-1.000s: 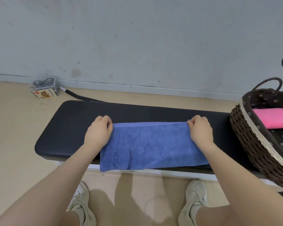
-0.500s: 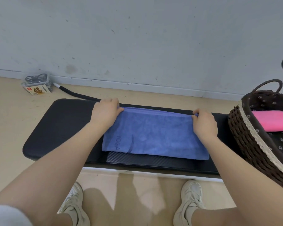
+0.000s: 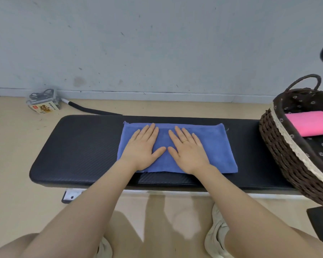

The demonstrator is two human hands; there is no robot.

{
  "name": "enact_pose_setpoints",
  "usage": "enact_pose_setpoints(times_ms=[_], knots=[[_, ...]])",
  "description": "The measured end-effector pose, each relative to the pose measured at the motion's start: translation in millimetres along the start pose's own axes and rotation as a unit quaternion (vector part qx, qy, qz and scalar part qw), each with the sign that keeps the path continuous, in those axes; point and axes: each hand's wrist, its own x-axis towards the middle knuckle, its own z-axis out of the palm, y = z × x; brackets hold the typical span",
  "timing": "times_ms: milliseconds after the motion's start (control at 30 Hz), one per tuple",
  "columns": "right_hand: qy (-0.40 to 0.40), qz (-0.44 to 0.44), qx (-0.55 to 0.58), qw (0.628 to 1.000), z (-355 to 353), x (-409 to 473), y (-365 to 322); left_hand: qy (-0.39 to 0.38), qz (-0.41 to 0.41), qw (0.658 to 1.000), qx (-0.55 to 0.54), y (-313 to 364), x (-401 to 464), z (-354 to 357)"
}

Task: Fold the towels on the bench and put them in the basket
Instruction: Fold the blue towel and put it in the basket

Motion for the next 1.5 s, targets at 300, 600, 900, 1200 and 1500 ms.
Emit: enact_pose_setpoints(times_ms=[300,600,900,1200,1500], knots=[[0.004,0.183,0.015,0.983,-8.1,-36.2,76.5,-0.001,-0.052,0.999,-0.001,-8.6,-16.1,-6.0],[0.085,0.211,0.18,0.957,-22.4,-53.0,75.0,0.032,-0.087,0.994,-0.064,8.6,-26.7,-17.3],[0.093,0.359,0.611,0.699,-40.7,-53.5,85.6,-0.064,0.021,0.997,-0.025,65.6,-7.4,-13.6],[0.022,0.263,0.725,0.636,-88.2,-62.7,98.8,-0.093,0.021,0.995,-0.037,103.7,5.0,-3.8],[0.048,0.149,0.655,0.739,-102.0,-39.5,13.4,-0.014,-0.069,0.85,-0.522,53.3,-16.1,-43.3]])
